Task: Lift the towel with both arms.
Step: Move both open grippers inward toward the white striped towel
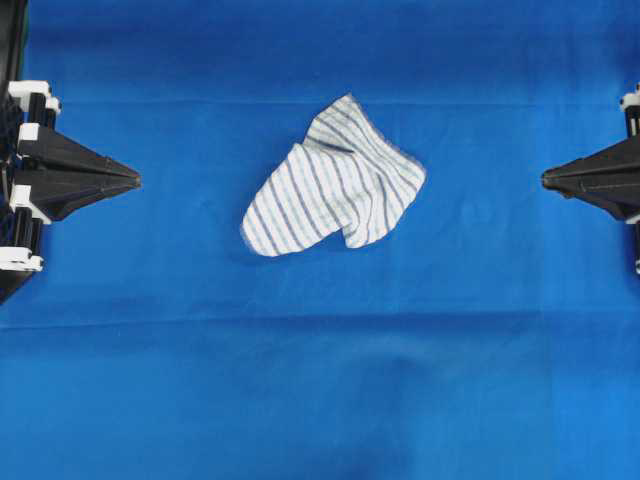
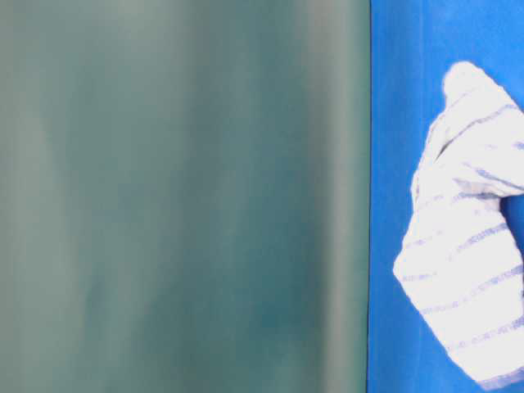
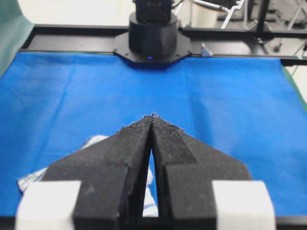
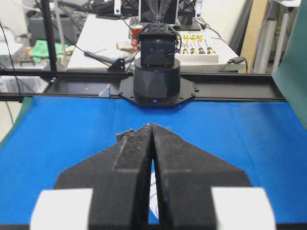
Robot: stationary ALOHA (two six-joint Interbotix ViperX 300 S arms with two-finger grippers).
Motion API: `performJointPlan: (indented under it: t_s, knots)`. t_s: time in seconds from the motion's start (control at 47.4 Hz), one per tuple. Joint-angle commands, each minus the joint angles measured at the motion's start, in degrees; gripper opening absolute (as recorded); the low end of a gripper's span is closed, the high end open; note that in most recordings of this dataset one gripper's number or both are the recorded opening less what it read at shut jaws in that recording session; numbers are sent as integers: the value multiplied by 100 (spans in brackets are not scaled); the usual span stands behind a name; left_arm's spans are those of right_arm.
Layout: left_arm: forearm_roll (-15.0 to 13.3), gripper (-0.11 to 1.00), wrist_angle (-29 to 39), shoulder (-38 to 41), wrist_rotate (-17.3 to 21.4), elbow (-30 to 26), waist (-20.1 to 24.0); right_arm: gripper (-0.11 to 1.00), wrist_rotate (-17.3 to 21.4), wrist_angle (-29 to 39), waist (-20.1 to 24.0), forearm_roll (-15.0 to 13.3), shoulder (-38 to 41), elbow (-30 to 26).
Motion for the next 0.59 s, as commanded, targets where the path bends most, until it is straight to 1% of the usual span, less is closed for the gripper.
performJointPlan:
  t_s: [0.0, 0.106, 0.148, 0.253, 0.401, 0.57]
  knots:
    - [-132, 0, 9, 211, -35, -185, -26, 0, 18, -9, 0, 9, 105, -105]
    - [-132, 0, -9, 483, -35, -255, -26, 0, 26, 281, 0, 9, 325, -246]
    - [-132, 0, -18, 615, -35, -281, -26, 0, 26, 466, 0, 9, 475, -334]
    - [-132, 0, -62, 1011, -35, -308, -18, 0, 26, 677, 0, 9, 853, -475]
    - [-149, 0, -88, 1547, -44, -378, -26, 0, 44, 694, -44, 18, 1538, -598]
    - [-149, 2, -141, 2338, -53, -554, -26, 1, 44, 677, -79, 79, 2408, -791]
